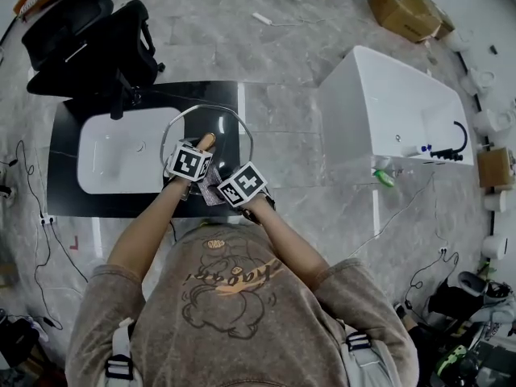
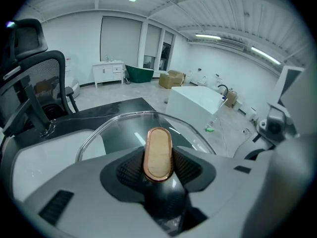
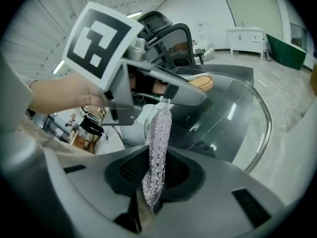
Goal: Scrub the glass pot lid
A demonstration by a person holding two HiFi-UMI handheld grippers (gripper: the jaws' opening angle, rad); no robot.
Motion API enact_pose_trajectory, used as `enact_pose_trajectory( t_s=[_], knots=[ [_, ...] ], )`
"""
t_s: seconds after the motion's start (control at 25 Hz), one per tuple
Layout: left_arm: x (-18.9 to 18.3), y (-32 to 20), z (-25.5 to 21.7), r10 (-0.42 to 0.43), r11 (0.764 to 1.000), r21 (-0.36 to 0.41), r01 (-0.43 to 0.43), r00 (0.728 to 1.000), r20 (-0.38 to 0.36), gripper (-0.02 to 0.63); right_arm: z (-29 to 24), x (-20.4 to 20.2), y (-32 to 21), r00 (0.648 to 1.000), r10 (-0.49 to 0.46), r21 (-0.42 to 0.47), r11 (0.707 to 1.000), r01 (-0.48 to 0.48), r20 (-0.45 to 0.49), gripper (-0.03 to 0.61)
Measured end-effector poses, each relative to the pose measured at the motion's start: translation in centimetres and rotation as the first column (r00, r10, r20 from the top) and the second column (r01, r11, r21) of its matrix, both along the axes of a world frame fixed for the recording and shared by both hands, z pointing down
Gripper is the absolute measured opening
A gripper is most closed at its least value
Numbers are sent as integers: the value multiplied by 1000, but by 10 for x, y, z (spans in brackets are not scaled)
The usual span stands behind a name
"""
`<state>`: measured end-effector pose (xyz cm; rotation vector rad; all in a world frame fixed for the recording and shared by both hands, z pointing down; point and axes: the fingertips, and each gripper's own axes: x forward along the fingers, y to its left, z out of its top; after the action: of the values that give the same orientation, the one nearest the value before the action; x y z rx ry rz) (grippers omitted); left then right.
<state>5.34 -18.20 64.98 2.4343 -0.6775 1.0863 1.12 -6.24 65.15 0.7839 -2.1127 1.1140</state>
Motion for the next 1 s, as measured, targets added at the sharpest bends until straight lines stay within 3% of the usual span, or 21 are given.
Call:
enact_pose_trajectory(
  t_s=[0.12,0.2,0.64,1.0],
  knots=[
    [-1,0,-1,-3,1000,0,3,1000,1,189,-6,-25,9,993,-3,-29,1000,6,114,84],
    [-1,0,-2,-3,1000,1,3,1000,2,189,-4,-37,8,990,12,-31,1000,-7,141,84],
    [-1,-2,-2,-10,1000,6,10,1000,-14,189,17,-35,-4,999,50,23,998,-50,6,84],
    [-1,1,-1,7,1000,4,-7,1000,-9,187,24,21,22,990,141,-39,989,-140,25,88]
  ],
)
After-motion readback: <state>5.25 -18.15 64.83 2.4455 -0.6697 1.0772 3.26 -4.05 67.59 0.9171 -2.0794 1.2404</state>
